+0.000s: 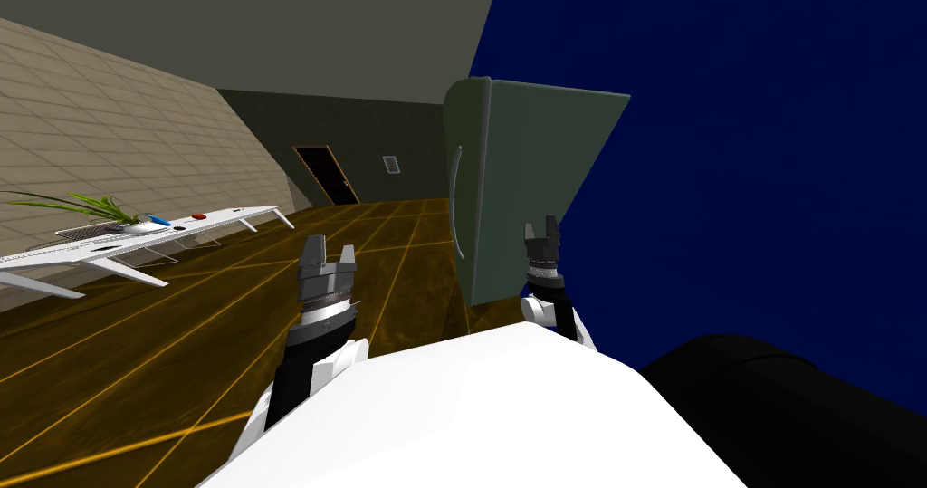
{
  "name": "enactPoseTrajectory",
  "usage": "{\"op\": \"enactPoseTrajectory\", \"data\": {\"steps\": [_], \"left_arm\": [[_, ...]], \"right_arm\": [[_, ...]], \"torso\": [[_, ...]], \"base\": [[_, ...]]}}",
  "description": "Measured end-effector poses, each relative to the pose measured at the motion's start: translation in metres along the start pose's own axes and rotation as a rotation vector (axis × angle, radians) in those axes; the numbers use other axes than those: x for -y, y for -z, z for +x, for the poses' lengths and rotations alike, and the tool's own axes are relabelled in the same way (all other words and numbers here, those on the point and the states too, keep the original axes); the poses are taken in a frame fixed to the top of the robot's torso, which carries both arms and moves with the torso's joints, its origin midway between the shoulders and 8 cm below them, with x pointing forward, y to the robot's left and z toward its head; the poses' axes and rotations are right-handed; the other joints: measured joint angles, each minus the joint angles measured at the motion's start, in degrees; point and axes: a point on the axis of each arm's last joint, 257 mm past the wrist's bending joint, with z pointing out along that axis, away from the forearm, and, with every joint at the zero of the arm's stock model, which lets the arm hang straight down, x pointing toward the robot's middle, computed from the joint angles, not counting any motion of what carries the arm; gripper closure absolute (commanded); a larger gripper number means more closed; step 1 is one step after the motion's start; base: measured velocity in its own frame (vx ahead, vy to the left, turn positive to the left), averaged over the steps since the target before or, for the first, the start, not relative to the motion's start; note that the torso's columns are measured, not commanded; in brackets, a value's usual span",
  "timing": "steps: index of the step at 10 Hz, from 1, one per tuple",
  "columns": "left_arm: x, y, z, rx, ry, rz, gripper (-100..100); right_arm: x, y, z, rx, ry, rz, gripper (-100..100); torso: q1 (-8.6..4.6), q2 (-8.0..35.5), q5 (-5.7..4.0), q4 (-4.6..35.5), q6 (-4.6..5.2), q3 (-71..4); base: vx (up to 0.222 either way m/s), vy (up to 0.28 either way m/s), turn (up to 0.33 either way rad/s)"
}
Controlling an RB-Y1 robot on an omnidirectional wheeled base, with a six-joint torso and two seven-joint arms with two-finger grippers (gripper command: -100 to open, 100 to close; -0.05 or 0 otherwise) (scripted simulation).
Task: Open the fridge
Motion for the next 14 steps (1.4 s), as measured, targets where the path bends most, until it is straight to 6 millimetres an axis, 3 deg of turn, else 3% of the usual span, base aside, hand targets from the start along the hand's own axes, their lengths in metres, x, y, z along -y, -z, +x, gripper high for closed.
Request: {"op": "enactPoseTrajectory", "data": {"steps": [2, 9, 10, 11, 14], "left_arm": [[0.0, 0.0, 0.0, 0.0, 0.0, 0.0, 0], [0.0002, 0.0, 0.0, 0.0, 0.0, 0.0, 0], [0.0002, 0.0, 0.0, 0.0, 0.0, 0.0, 0], [0.0, 0.0, 0.0, 0.0, 0.0, 0.0, 0], [-0.0001, 0.0001, 0.0, 0.0, 0.0, 0.0, 0]], "right_arm": [[0.0, 0.0, 0.0, 0.0, 0.0, 0.0, 0], [-0.0002, -0.0001, 0.0, 0.0, 0.0, 0.0, 0], [-0.0002, -0.0001, 0.0, 0.0, 0.0, 0.0, -100], [0.001, 0.0005, 0.0012, -0.022, 0.026, -0.002, -100], [0.0051, 0.0039, 0.003, -0.076, 0.14, -0.015, -100]], "torso": [[0.0, 5.97, 0.0, 6.0, 0.0, -12.0], [0.0, 35.39, 0.0, 35.37, 0.0, -70.73], [0.0, 39.62, 0.0, 39.6, 0.0, -79.19], [0.06, 41.49, 0.02, 41.48, 0.0, -83.17], [0.01, 42.2, 0.0, 42.24, 0.0, -84.6]], "base": [[0.0, 0.0, 0.0], [0.0, 0.0, 0.0], [0.027, 0.022, -0.018], [0.048, 0.039, -0.024], [0.063, 0.046, -0.024]]}}
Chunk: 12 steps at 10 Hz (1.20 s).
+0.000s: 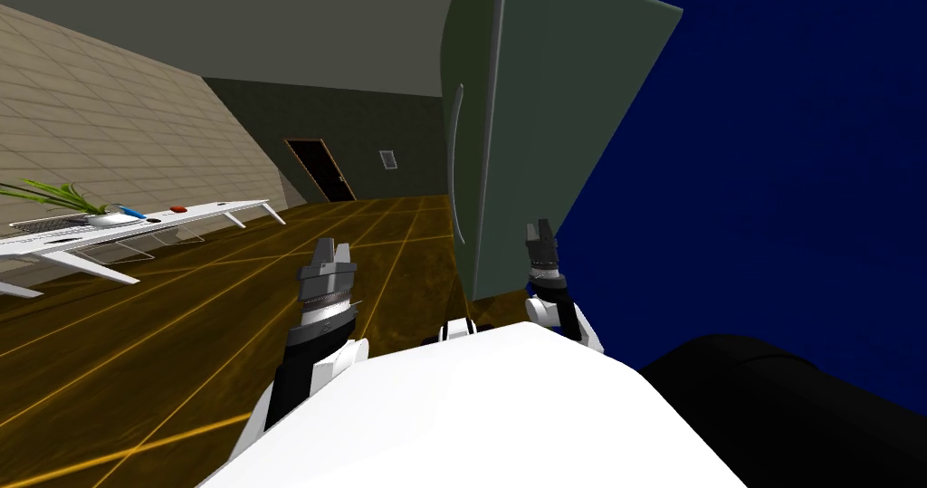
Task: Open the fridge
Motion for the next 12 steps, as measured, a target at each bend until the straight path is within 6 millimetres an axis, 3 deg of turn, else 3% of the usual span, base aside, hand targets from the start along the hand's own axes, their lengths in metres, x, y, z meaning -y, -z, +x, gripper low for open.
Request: {"op": "enactPoseTrajectory", "data": {"steps": [12], "left_arm": [[0.0, 0.0, 0.0, 0.0, 0.0, 0.0, 0]], "right_arm": [[0.026, 0.024, -0.006, -0.118, 0.515, -0.048, -100]], "torso": [[-0.01, 0.05, -0.01, 0.03, 0.01, 0.02]], "base": [[0.07, 0.051, -0.026]]}}
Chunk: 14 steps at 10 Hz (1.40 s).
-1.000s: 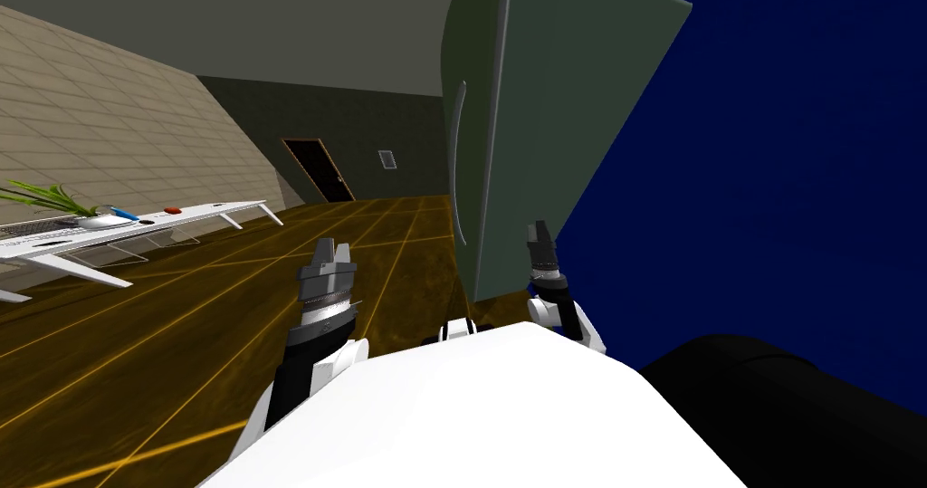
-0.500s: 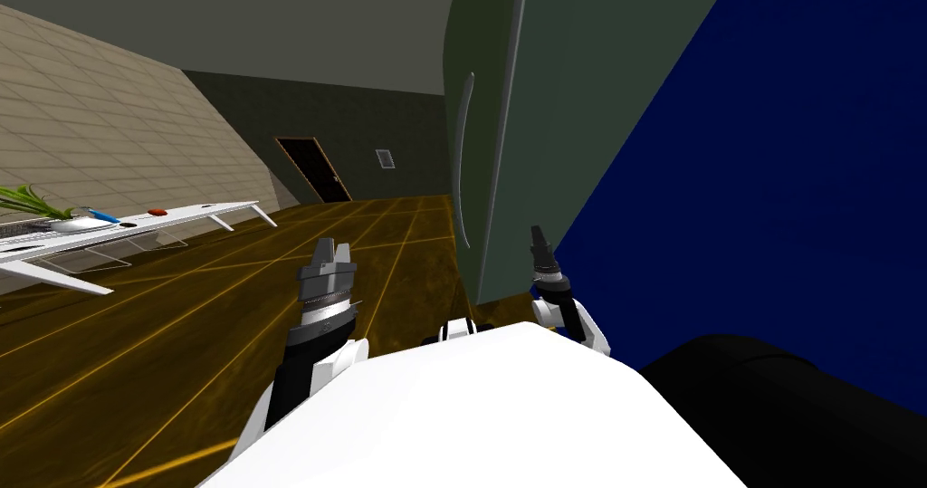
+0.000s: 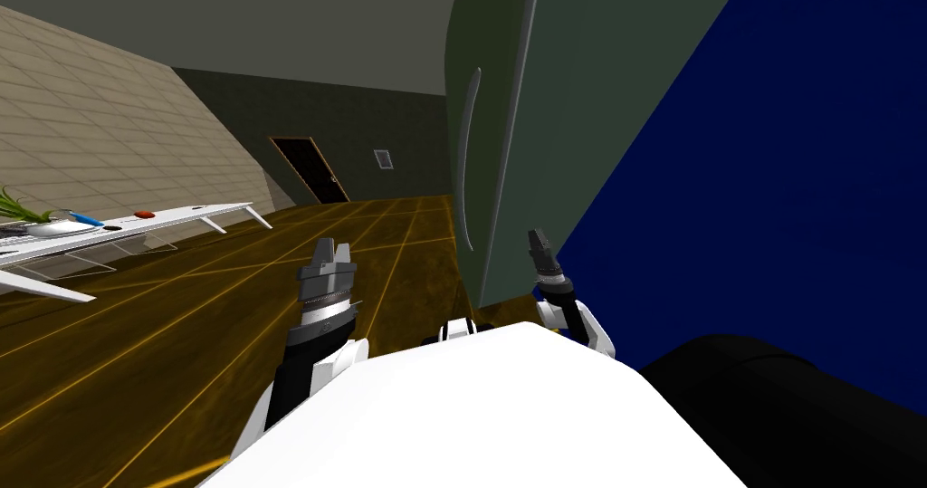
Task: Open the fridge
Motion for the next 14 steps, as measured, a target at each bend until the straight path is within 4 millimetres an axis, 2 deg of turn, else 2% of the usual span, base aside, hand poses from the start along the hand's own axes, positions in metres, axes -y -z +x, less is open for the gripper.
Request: {"op": "enactPoseTrajectory", "data": {"steps": [14], "left_arm": [[0.0, 0.0, 0.0, 0.0, 0.0, 0.0, 0]], "right_arm": [[0.032, 0.039, 0.01, -0.105, 0.556, -0.066, -100]], "torso": [[0.05, 0.01, 0.01, 0.0, 0.0, 0.01]], "base": [[0.071, 0.059, -0.027]]}}
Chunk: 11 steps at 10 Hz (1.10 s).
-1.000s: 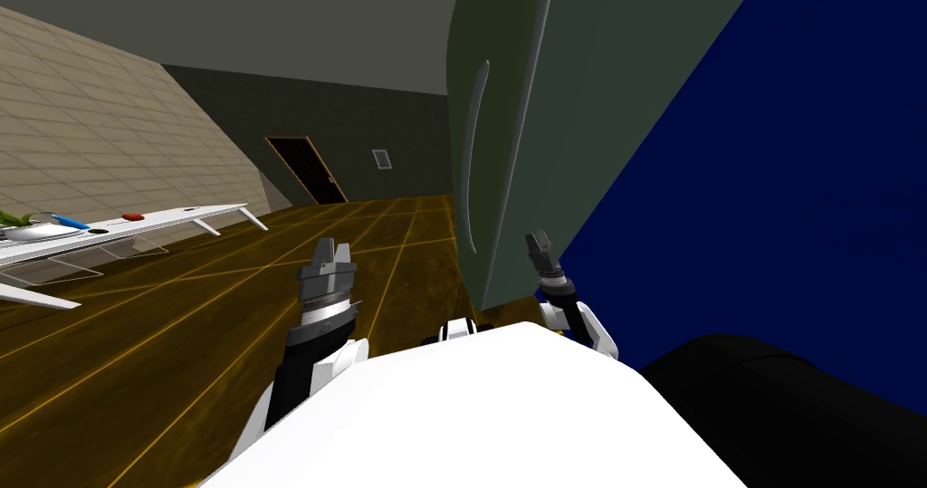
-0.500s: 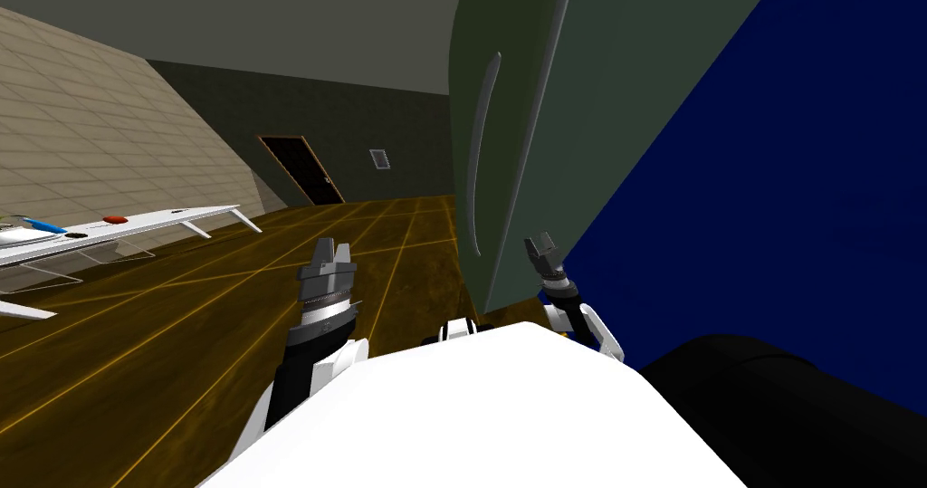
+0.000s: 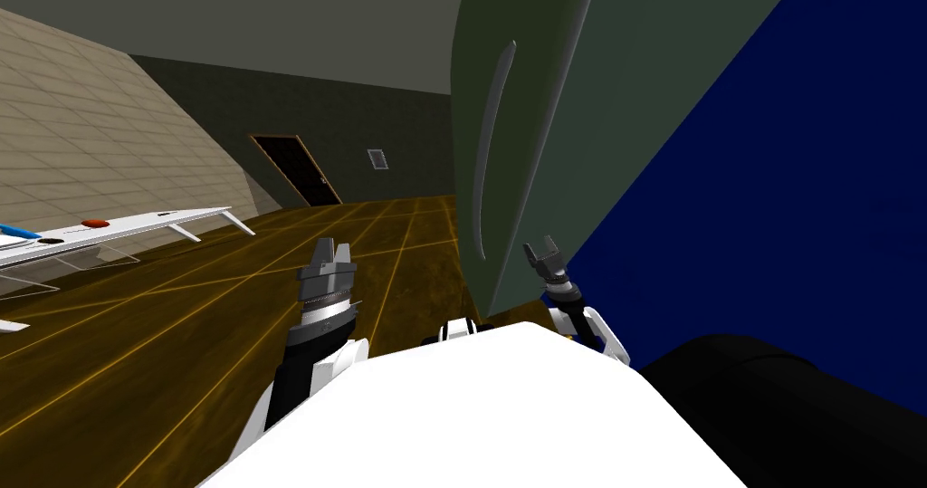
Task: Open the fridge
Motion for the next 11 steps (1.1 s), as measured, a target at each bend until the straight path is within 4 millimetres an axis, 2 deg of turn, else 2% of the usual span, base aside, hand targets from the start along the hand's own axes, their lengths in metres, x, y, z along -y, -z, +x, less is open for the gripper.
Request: {"op": "enactPoseTrajectory", "data": {"steps": [11], "left_arm": [[0.0, 0.0, 0.0, 0.0, 0.0, 0.0, 0]], "right_arm": [[0.017, 0.041, 0.026, -0.089, 0.427, -0.069, -100]], "torso": [[0.03, -0.01, 0.02, -0.01, -0.02, -0.02]], "base": [[0.073, 0.065, -0.03]]}}
